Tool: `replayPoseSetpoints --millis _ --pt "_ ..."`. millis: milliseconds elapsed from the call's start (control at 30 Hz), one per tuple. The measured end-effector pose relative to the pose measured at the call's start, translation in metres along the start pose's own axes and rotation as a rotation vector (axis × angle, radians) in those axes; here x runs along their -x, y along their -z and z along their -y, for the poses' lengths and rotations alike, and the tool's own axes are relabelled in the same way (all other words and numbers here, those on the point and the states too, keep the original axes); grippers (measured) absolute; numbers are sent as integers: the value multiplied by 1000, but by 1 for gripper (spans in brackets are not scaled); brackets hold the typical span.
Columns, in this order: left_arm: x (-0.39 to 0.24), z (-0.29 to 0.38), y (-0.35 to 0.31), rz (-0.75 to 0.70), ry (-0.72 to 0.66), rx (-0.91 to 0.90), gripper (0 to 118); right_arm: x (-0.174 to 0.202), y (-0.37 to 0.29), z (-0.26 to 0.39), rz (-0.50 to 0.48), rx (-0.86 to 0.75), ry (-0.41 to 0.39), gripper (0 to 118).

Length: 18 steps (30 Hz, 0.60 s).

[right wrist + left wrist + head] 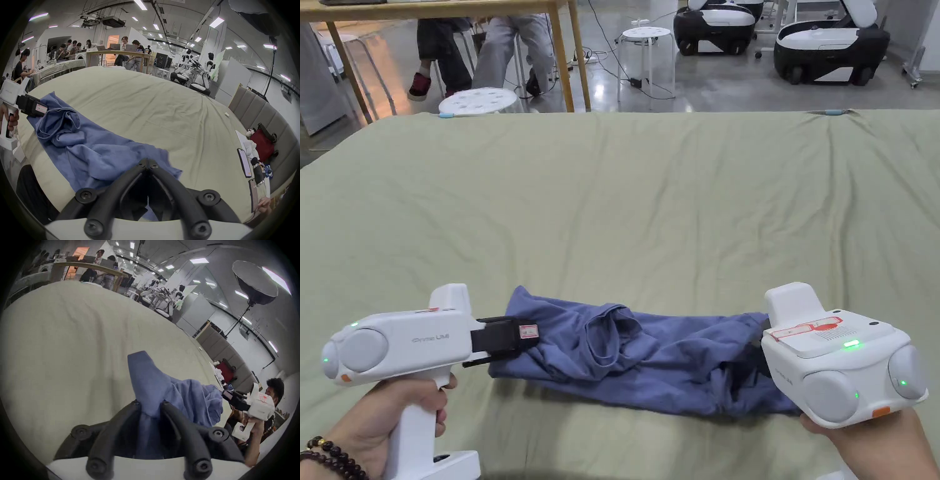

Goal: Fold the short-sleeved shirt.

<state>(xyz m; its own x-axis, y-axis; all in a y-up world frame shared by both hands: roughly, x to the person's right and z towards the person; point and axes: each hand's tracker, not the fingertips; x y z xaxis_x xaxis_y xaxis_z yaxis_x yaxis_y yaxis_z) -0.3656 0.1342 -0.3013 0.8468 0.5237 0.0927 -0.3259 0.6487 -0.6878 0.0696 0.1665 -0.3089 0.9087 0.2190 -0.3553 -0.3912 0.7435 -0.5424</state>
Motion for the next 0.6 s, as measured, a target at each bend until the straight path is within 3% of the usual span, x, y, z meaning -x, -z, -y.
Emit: replayPoseSetpoints --millis 200,367,600 --pt "65 -13 -34 -101 -98 -46 13 -4 -5 -1 8 -9 2 0" --pt "44 0 -37 -117 -94 -28 13 -3 -8 -2 2 -14 9 0" --pt "-31 -9 -39 30 -22 -51 13 0 -10 -1 -6 -20 5 0"
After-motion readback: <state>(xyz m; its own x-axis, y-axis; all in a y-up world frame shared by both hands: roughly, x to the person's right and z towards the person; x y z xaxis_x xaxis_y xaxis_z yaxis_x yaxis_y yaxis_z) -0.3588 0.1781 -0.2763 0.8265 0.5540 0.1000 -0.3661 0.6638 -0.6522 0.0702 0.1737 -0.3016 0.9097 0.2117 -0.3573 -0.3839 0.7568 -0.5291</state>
